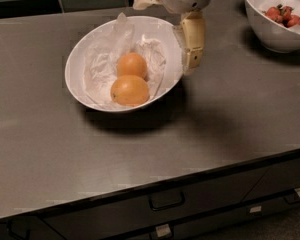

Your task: Pick orange from white bowl

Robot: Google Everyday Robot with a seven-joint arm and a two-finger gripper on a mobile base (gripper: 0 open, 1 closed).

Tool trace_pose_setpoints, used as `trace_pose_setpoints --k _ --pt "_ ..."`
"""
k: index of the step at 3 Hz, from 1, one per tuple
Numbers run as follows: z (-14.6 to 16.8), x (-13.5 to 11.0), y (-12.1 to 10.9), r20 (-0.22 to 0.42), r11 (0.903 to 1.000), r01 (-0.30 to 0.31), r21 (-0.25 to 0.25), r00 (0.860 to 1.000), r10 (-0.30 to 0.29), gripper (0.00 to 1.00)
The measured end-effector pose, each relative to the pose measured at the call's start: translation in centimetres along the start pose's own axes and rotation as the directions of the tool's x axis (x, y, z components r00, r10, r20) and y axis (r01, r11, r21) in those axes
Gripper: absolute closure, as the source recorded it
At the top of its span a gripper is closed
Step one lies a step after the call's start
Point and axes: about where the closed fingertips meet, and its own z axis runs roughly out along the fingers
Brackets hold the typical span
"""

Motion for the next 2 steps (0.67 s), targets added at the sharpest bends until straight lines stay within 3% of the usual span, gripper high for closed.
trace_pose_setpoints --k 1,2 --pt "1.44 -1.70 -2.40 0.069 0.9920 0.124 0.022 0.990 -0.125 0.00" --pt "1.50 -1.91 -3.21 0.070 0.9908 0.126 0.051 0.989 -0.129 0.00"
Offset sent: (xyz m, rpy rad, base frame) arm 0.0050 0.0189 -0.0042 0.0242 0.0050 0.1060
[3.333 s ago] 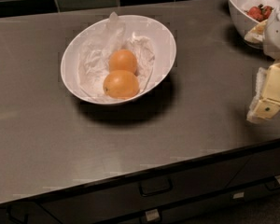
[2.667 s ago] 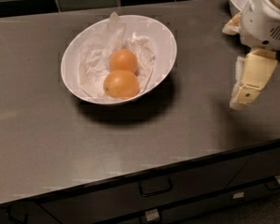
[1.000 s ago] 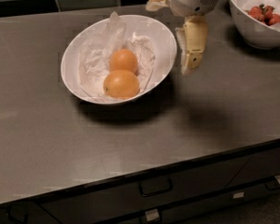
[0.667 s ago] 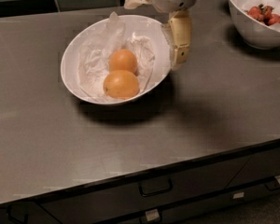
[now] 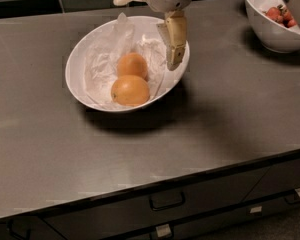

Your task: Pick orange from white bowl

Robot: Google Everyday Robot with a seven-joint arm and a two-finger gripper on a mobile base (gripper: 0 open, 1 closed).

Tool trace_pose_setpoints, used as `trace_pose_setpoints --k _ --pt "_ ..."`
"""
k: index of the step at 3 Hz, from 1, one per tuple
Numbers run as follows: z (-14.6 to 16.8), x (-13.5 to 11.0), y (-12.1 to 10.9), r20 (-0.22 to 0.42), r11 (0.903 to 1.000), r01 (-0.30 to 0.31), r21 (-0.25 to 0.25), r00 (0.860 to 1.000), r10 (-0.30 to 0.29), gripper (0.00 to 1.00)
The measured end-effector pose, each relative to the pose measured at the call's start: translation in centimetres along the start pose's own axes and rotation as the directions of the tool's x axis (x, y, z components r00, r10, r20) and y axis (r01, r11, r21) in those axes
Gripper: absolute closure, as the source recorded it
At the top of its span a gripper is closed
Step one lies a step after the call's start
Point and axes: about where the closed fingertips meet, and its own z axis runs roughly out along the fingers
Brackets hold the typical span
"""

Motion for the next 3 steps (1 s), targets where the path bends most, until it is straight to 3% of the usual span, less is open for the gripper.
trace_pose_setpoints --k 3 --pt "3.1 -0.7 -3.0 0.050 0.9902 0.128 -0.057 0.991 -0.125 0.00"
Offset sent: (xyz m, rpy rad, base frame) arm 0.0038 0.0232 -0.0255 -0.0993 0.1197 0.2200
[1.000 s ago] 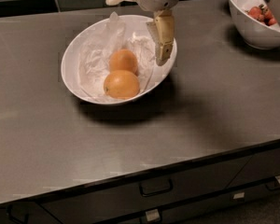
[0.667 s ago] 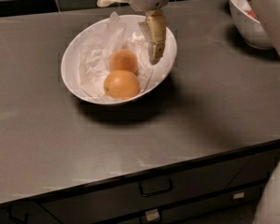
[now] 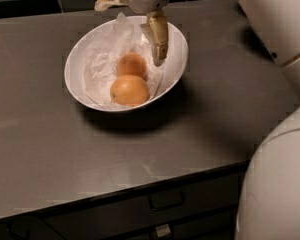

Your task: Pick orange from white bowl

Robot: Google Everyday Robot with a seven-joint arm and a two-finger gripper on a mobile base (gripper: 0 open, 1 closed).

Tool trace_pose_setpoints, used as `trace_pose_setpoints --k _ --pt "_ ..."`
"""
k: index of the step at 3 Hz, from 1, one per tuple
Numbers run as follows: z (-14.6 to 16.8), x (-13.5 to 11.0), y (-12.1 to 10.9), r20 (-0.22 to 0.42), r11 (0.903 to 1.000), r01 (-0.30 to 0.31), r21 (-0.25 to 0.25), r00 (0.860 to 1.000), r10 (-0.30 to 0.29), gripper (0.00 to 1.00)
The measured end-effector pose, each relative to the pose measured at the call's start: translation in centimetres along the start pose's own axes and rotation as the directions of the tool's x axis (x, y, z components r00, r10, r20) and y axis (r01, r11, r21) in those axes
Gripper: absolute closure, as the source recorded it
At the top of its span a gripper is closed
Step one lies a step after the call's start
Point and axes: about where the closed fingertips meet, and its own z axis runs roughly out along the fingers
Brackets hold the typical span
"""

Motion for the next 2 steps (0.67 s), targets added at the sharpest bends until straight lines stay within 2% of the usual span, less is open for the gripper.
trace_pose_setpoints --k 2 --pt "0.8 1.9 0.0 -0.063 0.9997 -0.024 0.002 0.998 0.024 0.00"
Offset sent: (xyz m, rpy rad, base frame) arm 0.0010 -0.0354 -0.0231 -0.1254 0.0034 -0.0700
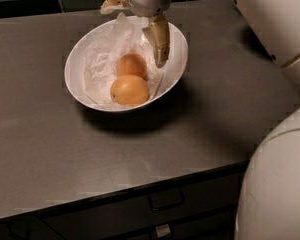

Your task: Pick orange from white bowl

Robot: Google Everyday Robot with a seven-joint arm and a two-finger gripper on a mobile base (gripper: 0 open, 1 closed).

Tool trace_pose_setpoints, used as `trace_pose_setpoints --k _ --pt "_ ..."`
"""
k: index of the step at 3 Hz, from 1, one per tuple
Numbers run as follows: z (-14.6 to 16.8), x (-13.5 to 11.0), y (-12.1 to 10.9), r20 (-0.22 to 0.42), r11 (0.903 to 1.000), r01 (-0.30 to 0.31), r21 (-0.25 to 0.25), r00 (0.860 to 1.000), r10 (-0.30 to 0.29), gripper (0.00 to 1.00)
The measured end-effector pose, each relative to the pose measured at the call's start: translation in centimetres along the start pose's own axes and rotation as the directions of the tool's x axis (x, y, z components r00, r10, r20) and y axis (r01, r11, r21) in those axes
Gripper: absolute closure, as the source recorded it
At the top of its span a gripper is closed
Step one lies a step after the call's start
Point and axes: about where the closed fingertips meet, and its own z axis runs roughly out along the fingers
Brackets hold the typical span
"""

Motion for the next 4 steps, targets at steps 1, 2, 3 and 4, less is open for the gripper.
trace_pose_setpoints --k 1,2,3,4 --pt "1.1 0.7 1.1 -0.008 0.9998 -0.016 -0.015 1.000 0.016 0.00" --pt "2.2 1.5 2.3 -0.015 0.9987 -0.029 -0.042 0.999 0.028 0.00" --pt "2.3 1.5 2.3 -0.015 0.9987 -0.028 -0.042 1.000 0.028 0.00" --pt "3.9 1.8 1.0 0.011 0.9993 -0.009 -0.036 1.000 0.009 0.00"
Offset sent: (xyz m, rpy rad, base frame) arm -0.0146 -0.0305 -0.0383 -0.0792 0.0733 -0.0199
